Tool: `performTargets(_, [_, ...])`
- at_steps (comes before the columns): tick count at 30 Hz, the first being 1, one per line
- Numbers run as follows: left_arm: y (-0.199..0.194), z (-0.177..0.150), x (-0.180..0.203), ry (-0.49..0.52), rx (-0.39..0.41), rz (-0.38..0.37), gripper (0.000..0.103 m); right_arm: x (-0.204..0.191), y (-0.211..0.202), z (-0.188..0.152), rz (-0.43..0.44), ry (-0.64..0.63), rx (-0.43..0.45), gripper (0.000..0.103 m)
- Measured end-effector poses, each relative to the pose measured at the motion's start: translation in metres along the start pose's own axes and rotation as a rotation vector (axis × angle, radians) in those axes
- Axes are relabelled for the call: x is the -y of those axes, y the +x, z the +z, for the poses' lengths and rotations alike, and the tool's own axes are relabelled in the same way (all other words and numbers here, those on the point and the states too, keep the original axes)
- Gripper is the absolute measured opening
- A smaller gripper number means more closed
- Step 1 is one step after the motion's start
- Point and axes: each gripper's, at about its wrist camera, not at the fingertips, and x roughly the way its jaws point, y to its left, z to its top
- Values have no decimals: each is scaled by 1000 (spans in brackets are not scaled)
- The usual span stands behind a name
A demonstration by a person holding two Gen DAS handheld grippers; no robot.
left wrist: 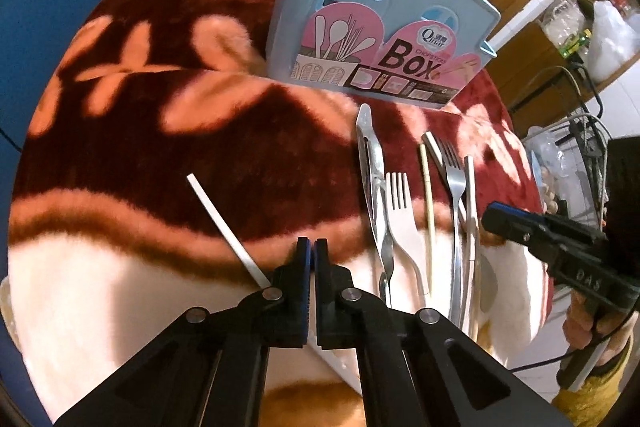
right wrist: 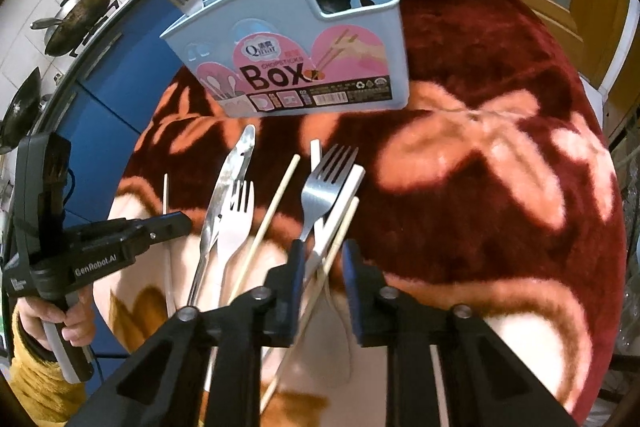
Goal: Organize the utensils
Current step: 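Move both open tools back over the remaining utensils, then grasp a white chopstick with the left tool while the right tool grasps another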
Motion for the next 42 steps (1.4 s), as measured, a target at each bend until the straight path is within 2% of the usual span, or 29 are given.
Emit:
performTargets(6, [-10, -1, -9, 16, 35, 9, 0, -2, 11, 10, 1, 15, -50, 16])
performTargets(11, [-17, 1, -10, 38, 65, 19, 0, -1, 18, 16, -40, 27, -70, 16])
performTargets(18, [-7, 2, -14, -3, -13, -3, 0, 9, 27, 21, -11, 87, -112, 16])
performTargets(27, [-9, -2, -16, -44, -41, 3, 2, 4, 20, 18, 21, 56, -71, 12])
performTargets(34, [-20, -5, -13, -38, -33, 48, 21, 10, 5, 15, 81, 62, -15, 11])
performTargets(42, [-29, -8, -14, -37, -22, 104, 21, 10, -6, 10, 107, 52, 26, 11])
